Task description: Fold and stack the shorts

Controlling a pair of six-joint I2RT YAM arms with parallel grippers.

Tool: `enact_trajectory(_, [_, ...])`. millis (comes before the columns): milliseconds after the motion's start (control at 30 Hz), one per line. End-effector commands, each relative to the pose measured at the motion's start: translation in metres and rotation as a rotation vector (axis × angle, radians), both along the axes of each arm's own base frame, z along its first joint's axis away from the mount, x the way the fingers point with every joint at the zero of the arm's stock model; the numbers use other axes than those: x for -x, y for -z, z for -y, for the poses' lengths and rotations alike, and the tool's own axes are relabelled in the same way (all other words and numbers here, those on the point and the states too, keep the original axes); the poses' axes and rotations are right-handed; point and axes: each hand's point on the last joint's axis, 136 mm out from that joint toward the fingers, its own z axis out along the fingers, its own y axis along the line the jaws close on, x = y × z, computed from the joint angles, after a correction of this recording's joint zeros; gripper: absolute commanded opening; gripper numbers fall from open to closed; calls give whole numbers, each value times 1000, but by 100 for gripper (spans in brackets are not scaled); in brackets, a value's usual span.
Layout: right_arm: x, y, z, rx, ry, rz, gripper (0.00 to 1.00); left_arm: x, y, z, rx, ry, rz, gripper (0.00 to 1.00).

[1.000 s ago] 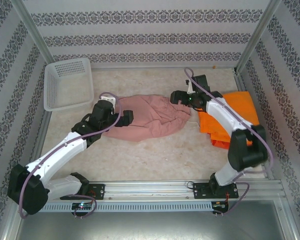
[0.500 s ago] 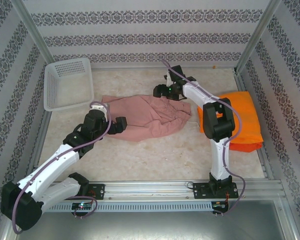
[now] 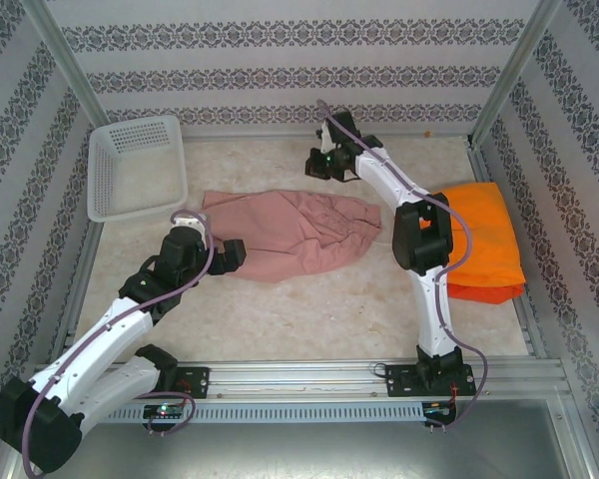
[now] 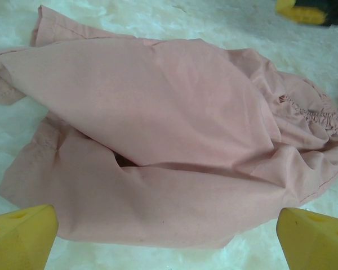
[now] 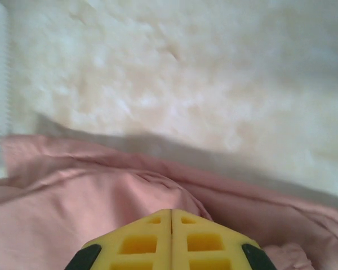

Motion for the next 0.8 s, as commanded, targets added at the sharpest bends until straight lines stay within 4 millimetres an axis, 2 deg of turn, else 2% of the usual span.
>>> enact_trajectory(0, [-3,-113,-8,-94,-45,230,0,2,-2,-9,-6,-30,-2,100])
enact_trajectory(33, [0,-130,-6,-89,-37,267,0,2,-3,-10,-8,-32,0,100])
enact_trajectory(100, [6,-144,-1,-71,-19,297,3,3,-4,-10,-3,-34,7,100])
enact_trajectory(133, [10,-142,2,-48,-10,293,25,3,-3,-11,0,-38,8,100])
enact_trajectory(167, [14,-133,4,-16,-8,281,42,2,-3,-10,6,-39,8,100])
enact_trajectory(267, [23,-92,14,117,17,208,69,2,0,-8,27,-36,0,100])
enact_trajectory(367, [32,-50,19,212,32,124,78,3,3,-7,31,-32,-10,100])
enact_trajectory(467, [38,-18,19,285,33,74,84,4,3,-8,25,-35,-12,100])
enact_trajectory(767, [39,65,22,381,72,-81,82,8,7,-10,22,-38,-22,100])
